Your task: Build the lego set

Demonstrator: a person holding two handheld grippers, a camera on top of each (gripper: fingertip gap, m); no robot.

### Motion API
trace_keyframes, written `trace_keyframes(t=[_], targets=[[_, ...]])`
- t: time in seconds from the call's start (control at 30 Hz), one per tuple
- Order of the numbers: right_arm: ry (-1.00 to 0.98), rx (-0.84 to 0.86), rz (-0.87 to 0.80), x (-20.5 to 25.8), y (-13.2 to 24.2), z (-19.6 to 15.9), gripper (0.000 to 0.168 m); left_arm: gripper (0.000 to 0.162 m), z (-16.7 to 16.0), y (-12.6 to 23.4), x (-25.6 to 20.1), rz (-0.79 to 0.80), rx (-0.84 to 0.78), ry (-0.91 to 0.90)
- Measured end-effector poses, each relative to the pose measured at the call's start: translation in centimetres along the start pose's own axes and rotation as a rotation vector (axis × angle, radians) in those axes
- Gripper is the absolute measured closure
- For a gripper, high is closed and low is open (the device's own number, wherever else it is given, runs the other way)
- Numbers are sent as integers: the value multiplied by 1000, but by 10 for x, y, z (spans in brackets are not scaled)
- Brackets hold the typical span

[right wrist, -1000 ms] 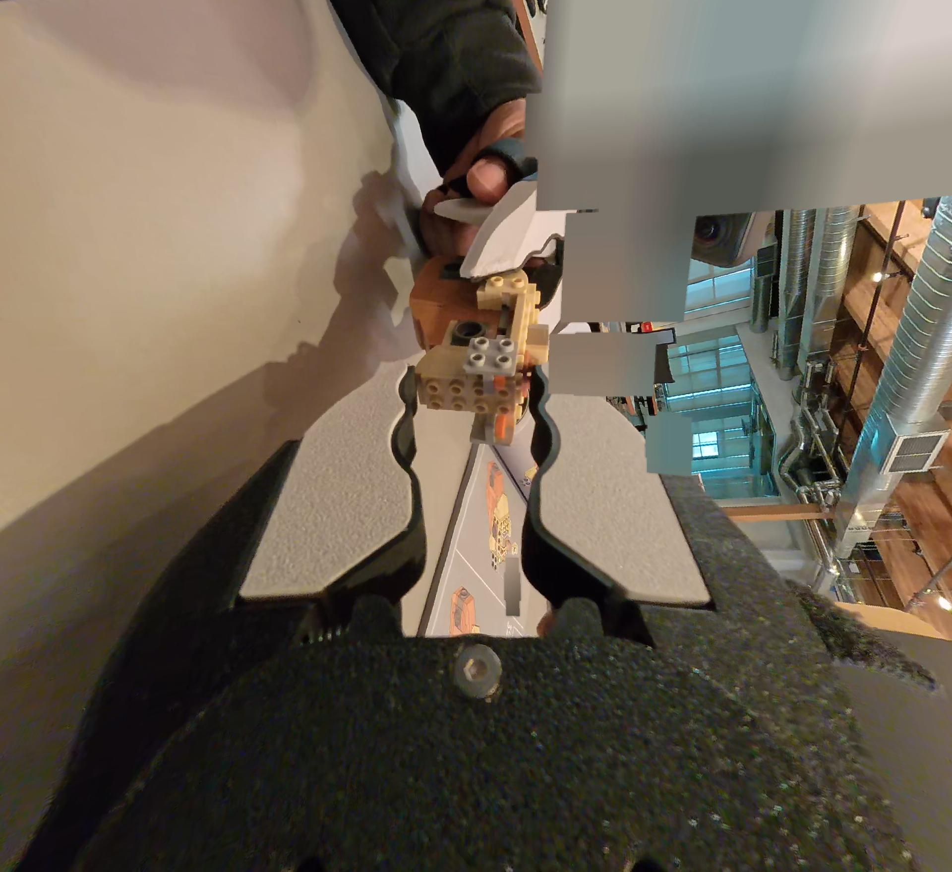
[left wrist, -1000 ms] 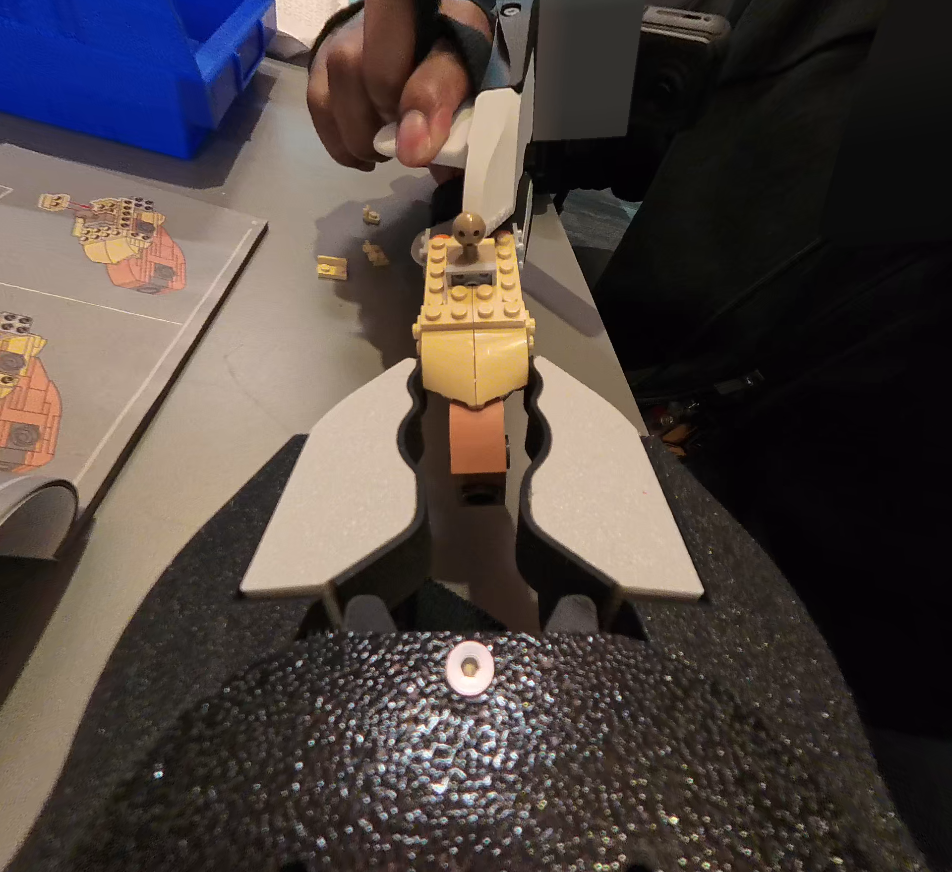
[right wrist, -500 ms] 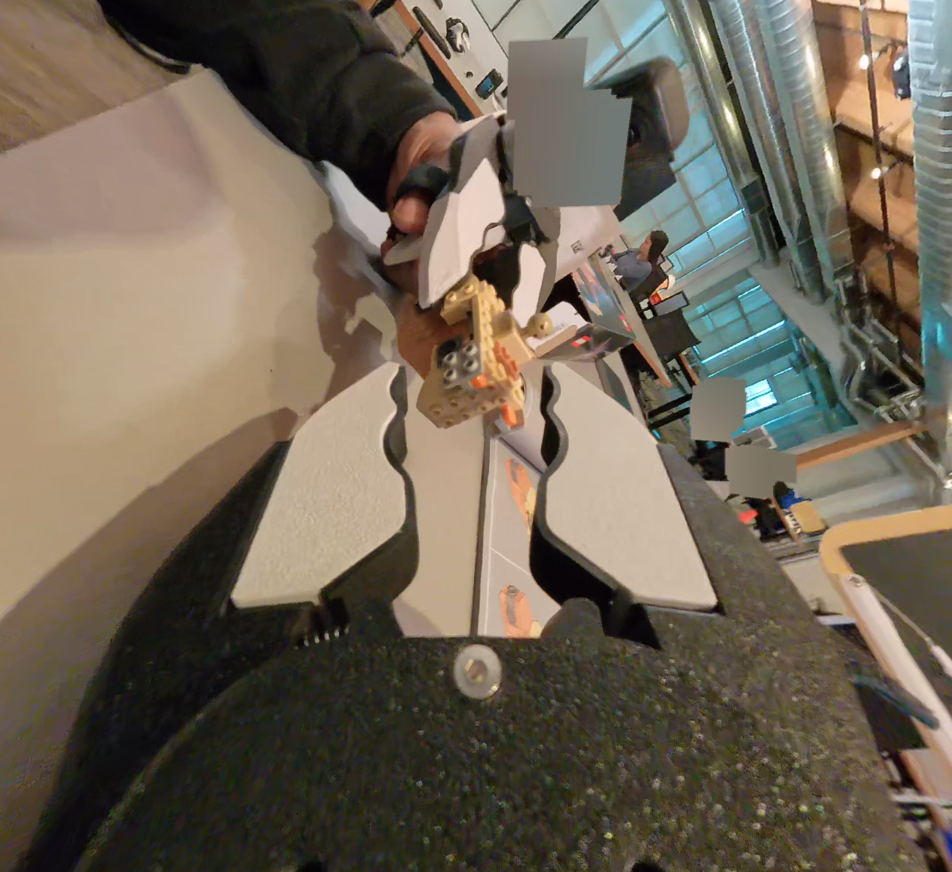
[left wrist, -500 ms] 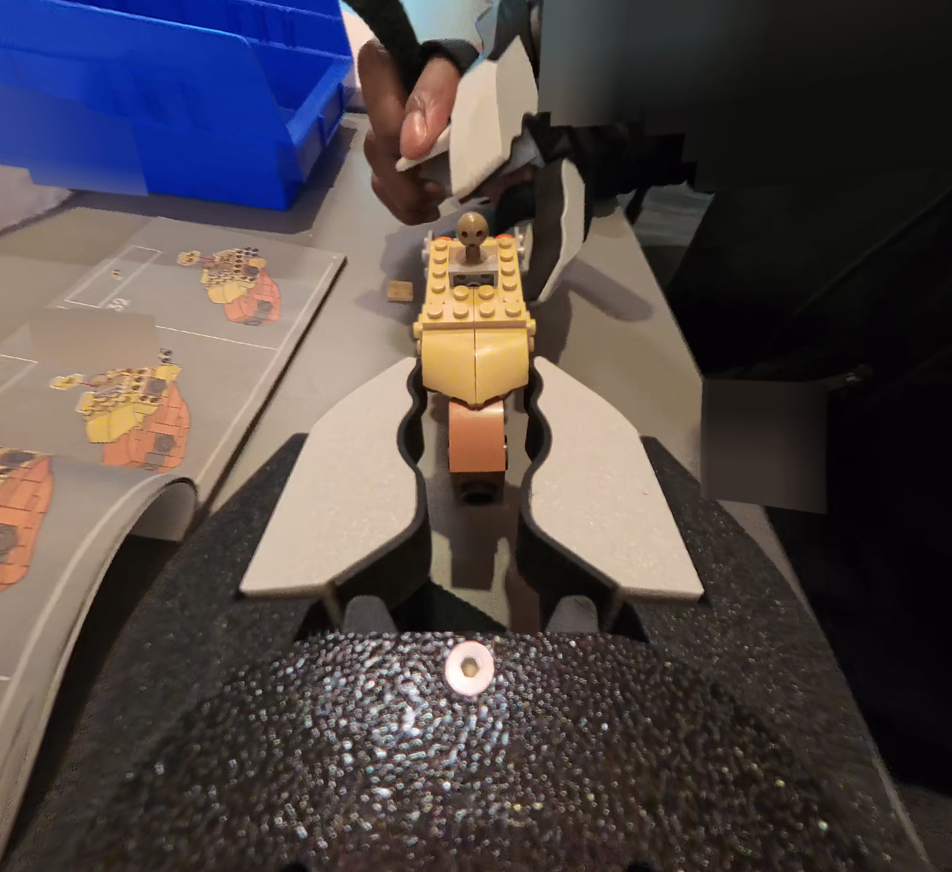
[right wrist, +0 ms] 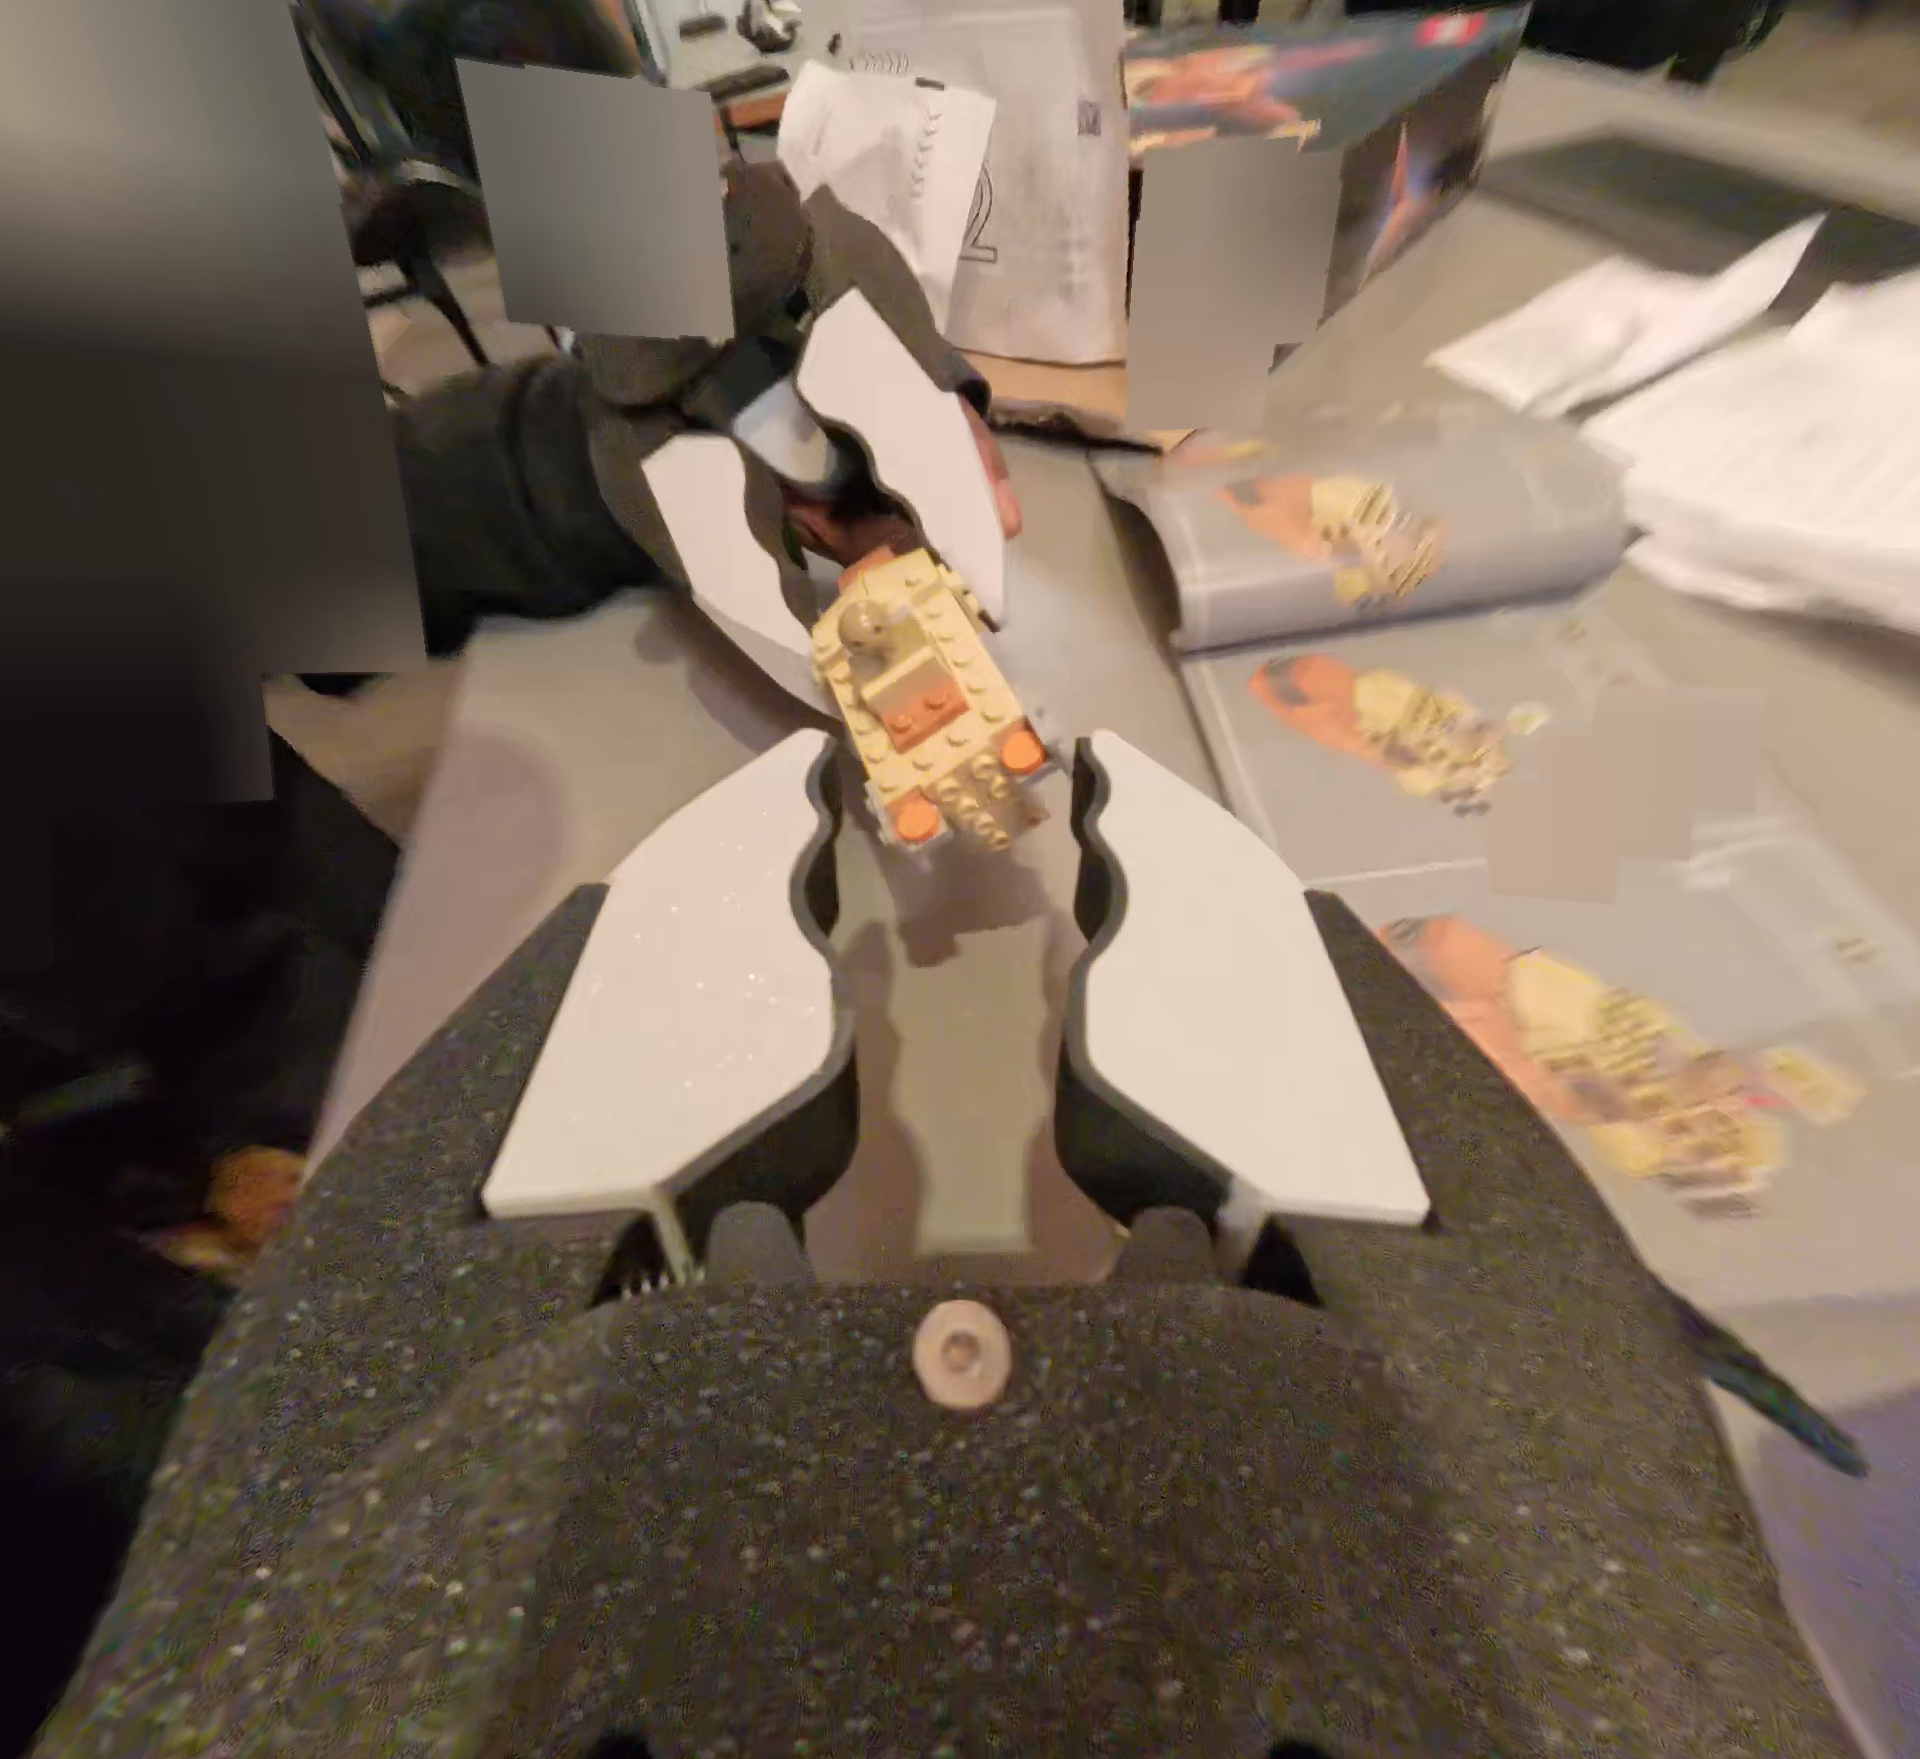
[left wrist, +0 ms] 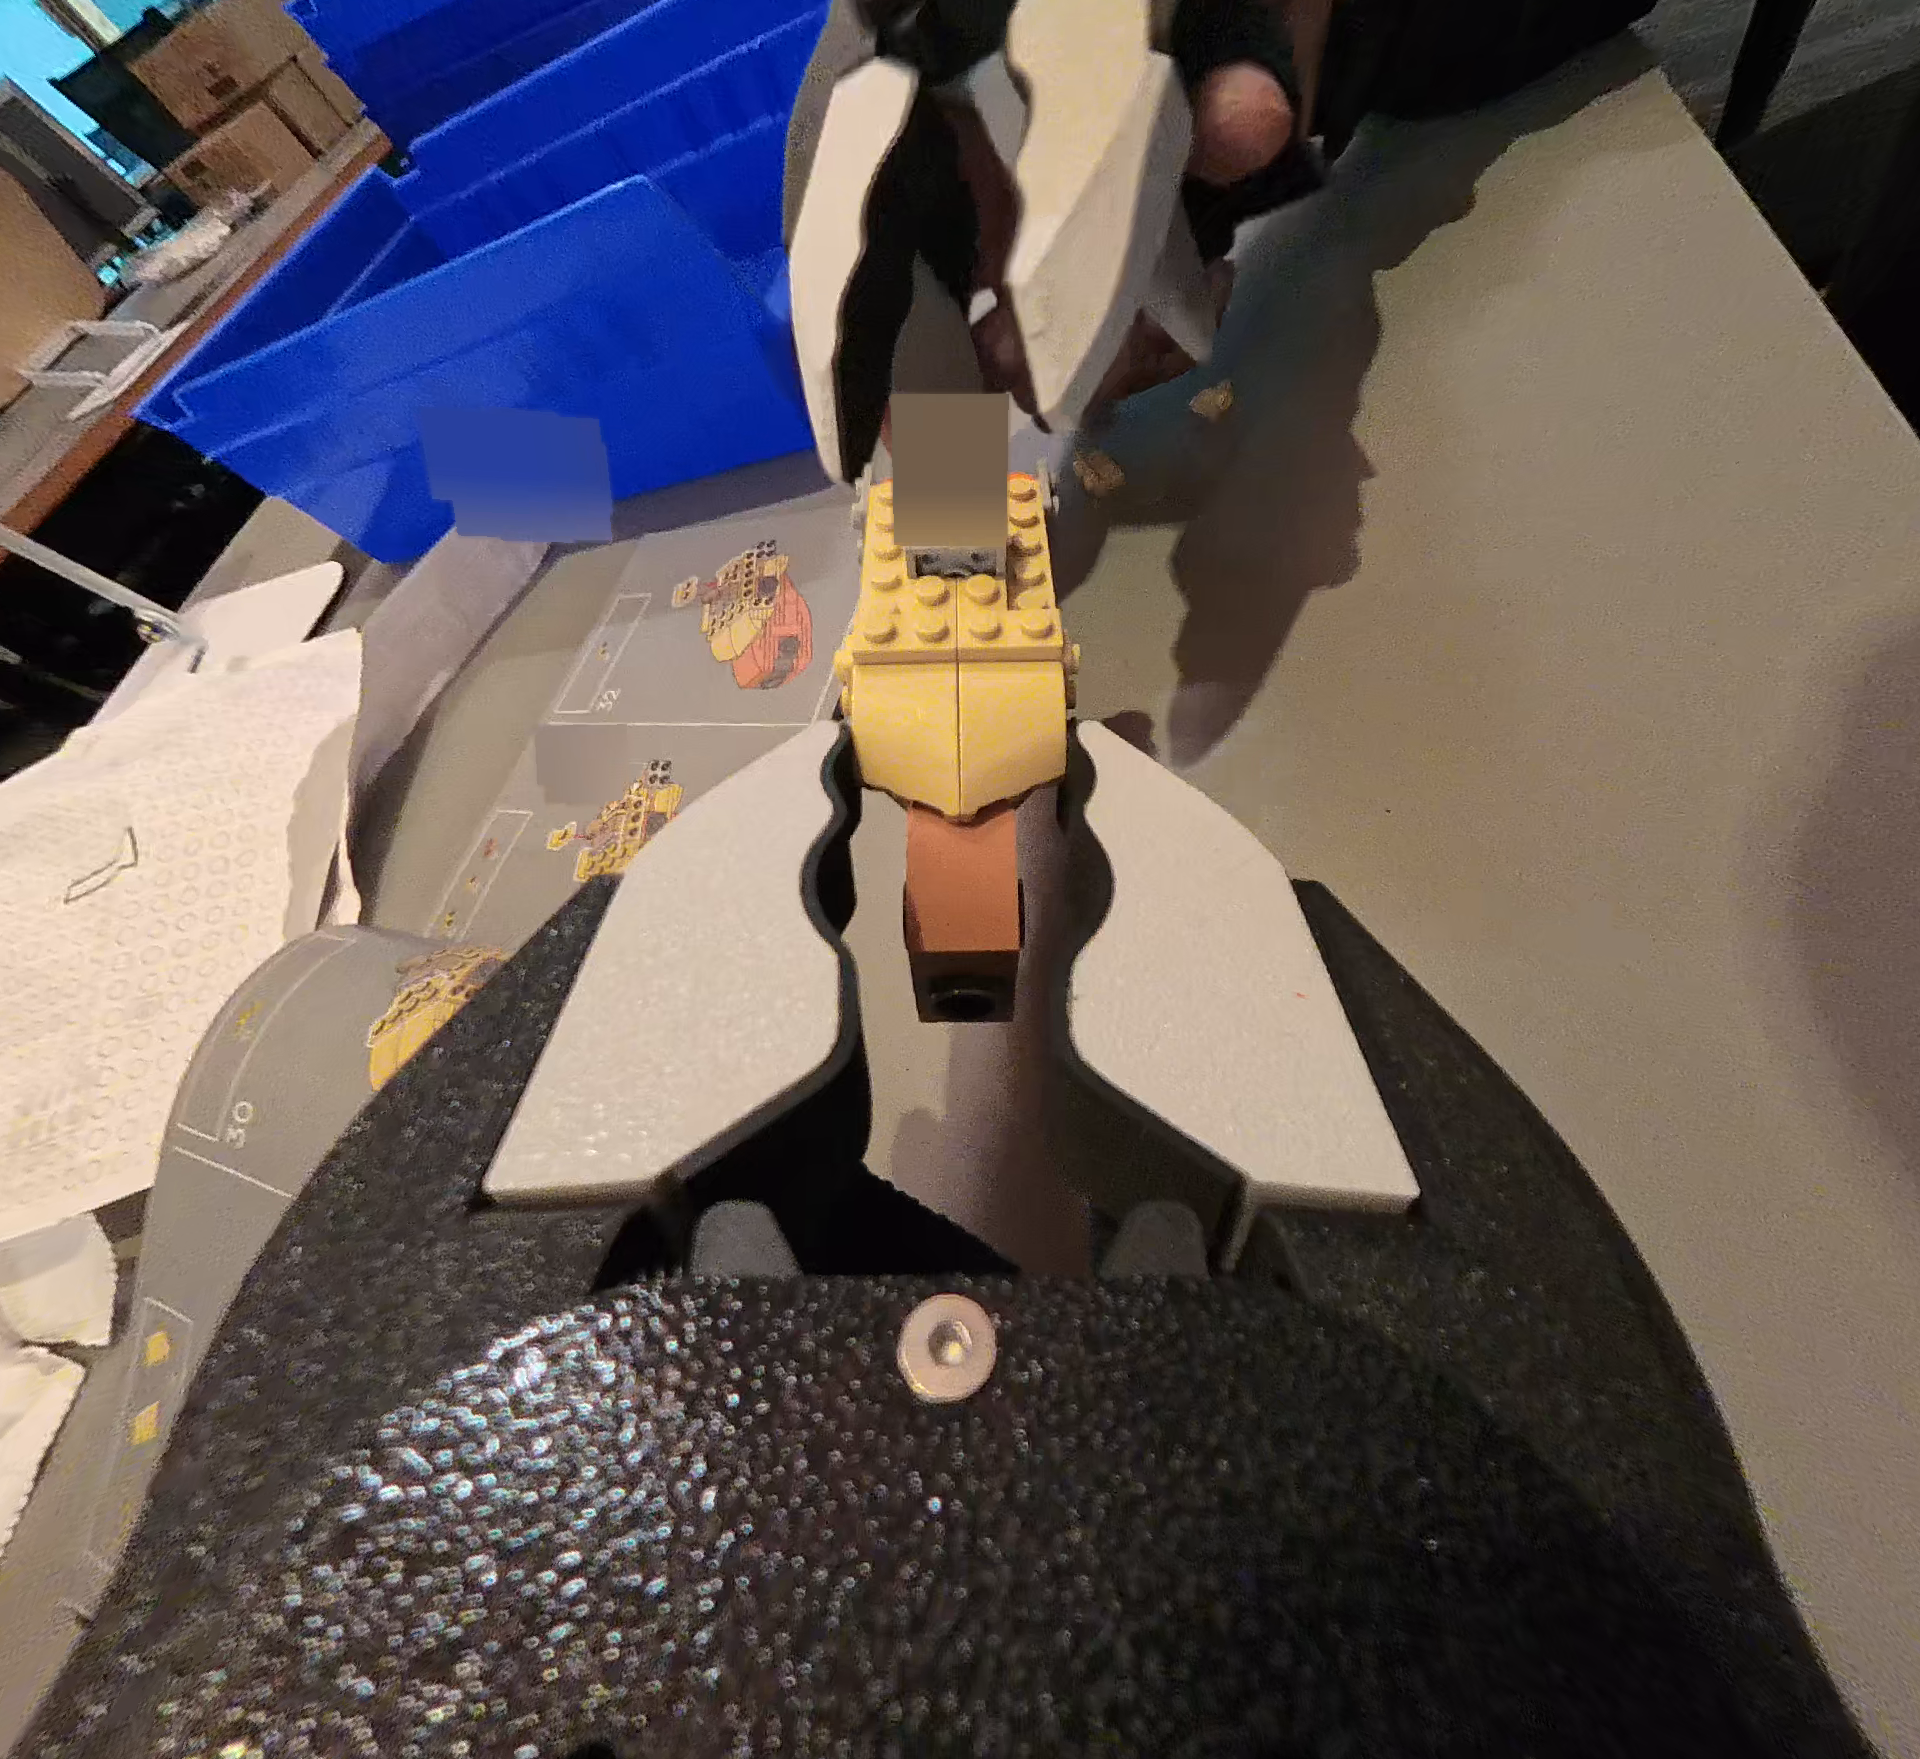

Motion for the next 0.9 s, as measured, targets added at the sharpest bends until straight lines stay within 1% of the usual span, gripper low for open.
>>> trace_keyframes(t=[0.13, 0.2, 0.3, 0.47, 0.5, 0.53, 0.9], targets=[[-320, 1, 1, -6, 1, -3, 128, 126, 0, -2, -1, 3, -1, -25], [-426, 4, 5, -7, 1, -5, 127, 126, 1, -4, -1, 4, -6, -45], [-534, 13, 10, -8, 0, -9, 126, 126, 4, -7, -4, 3, -23, -74], [-569, 14, 22, -7, -2, -12, 129, 126, 5, -10, -6, 3, -19, -101], [-569, 9, 25, -6, -3, -11, 135, 126, 4, -10, -5, 9, -15, -107], [-568, 8, 24, -6, -3, -11, 137, 126, 4, -10, -5, 11, -11, -109], [-539, -15, 49, -5, -2, -7, 139, 126, 8, -9, -5, 20, -38, -112]])
Point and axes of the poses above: each gripper's, where its closed fingertips meet, y back along the fingers, z out of its top, x = y × z across the jaws, the point moved 3 cm from there along y, back along the fingers, and after that the axes turned 15 degrees about -x, right-handed, at the moved point
